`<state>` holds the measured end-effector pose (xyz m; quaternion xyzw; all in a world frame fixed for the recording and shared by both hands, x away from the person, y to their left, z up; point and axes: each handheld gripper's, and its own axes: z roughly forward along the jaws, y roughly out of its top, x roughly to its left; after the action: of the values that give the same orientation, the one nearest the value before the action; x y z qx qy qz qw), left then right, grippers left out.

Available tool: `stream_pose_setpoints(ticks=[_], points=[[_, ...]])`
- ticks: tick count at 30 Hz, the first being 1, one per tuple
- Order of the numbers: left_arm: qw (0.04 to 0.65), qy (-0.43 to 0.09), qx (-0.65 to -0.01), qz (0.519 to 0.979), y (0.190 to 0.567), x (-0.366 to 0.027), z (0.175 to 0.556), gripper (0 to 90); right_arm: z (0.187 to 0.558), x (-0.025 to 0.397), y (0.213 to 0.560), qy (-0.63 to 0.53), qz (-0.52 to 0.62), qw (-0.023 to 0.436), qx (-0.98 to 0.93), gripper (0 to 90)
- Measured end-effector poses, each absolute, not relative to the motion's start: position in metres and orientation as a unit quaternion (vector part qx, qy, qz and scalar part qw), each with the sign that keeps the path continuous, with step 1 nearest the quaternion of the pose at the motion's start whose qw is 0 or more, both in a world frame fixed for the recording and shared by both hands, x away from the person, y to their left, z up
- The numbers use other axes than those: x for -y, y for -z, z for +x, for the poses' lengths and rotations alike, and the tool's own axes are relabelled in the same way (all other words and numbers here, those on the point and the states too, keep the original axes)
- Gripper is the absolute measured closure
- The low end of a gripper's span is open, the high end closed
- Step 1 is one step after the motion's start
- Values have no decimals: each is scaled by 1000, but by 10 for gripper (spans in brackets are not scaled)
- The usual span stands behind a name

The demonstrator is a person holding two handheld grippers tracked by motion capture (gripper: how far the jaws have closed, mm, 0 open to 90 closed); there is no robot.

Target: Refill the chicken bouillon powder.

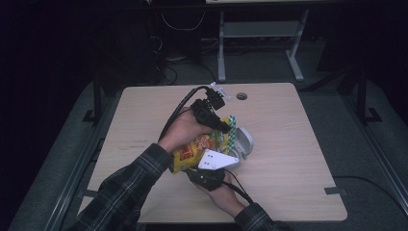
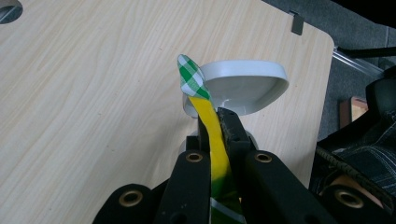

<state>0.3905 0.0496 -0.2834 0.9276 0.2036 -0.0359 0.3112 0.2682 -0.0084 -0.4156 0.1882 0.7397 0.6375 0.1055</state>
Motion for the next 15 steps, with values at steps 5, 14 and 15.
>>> stream_pose_setpoints(ticks=[5,14,15], points=[[311,36,-204,927,284,-50,391,899,268,8,416,-638,188,105,-740,900],[312,36,-206,927,284,-49,391,899,268,8,416,-638,189,105,-739,900],[312,36,-205,927,284,-49,391,899,268,8,416,-638,189,105,-739,900]])
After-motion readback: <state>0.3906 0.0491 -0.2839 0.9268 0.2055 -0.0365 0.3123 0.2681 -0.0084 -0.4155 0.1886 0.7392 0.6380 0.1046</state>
